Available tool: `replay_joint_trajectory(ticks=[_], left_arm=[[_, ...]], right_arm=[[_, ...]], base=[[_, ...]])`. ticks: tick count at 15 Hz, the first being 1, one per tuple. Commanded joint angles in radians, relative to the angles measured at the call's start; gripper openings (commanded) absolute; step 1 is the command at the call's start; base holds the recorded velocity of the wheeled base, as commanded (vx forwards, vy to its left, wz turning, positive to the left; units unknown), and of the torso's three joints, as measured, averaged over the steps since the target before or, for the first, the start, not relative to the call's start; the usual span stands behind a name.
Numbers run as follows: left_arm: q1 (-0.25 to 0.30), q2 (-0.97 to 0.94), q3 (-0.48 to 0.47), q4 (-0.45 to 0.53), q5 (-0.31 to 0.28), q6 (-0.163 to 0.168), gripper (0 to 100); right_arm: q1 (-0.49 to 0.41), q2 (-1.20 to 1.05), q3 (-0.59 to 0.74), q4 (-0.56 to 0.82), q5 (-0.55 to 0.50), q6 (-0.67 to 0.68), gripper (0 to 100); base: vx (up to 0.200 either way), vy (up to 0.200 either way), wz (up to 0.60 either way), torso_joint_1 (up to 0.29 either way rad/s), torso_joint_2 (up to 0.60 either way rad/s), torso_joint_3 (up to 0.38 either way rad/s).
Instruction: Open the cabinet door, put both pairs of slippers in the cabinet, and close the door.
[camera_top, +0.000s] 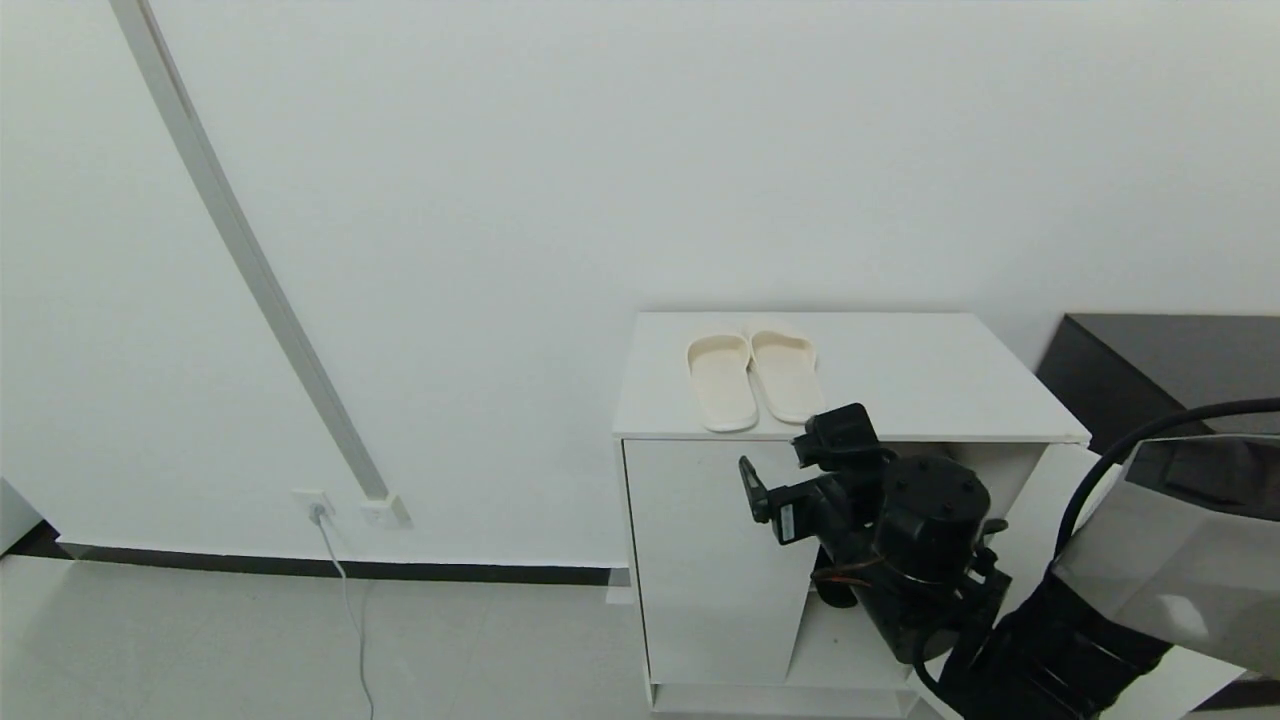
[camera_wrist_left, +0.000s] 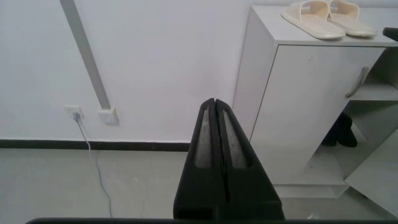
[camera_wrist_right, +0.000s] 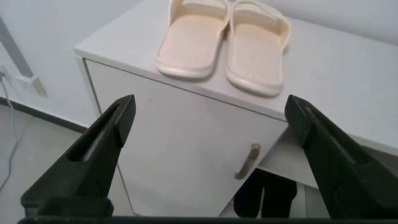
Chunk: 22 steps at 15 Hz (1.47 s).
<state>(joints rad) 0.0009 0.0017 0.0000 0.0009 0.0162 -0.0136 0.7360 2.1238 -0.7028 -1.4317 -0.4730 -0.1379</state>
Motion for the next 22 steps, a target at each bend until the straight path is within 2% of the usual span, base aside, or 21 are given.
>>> replay_joint_trajectory(ticks=[1,3,6,8,15,22], left_arm=[[0.001,0.000,0.000,0.001,-0.001,0.001,0],[0.001,0.000,0.000,-0.001,-0.001,0.001,0],[0.001,0.000,0.000,0.001,-0.004,0.003,0],[0.001,0.000,-0.002,0.001,-0.004,0.003,0],[0.001,0.000,0.000,0.001,-0.002,0.001,0],[0.001,0.000,0.000,0.001,-0.004,0.001,0]], right_arm=[[-0.013,-0.056,-0.118,0.183,0.004,0.029,100],[-0.012,-0.117,-0.273,0.465,0.002,0.116,100],[-0.007,-0.185,-0.506,0.938,-0.021,0.319,100],[-0.001,-0.182,-0.555,1.018,-0.052,0.379,100],[-0.001,-0.148,-0.532,0.990,-0.053,0.383,100],[-0.013,-0.031,-0.422,0.763,-0.050,0.353,100]], base=[[0.000,0.000,0.00,0.000,0.00,0.000],[0.000,0.000,0.00,0.000,0.00,0.000],[0.000,0.000,0.00,0.000,0.00,0.000],[0.000,0.000,0.00,0.000,0.00,0.000],[0.171,0.000,0.00,0.001,0.00,0.002],[0.200,0.000,0.00,0.003,0.00,0.002]])
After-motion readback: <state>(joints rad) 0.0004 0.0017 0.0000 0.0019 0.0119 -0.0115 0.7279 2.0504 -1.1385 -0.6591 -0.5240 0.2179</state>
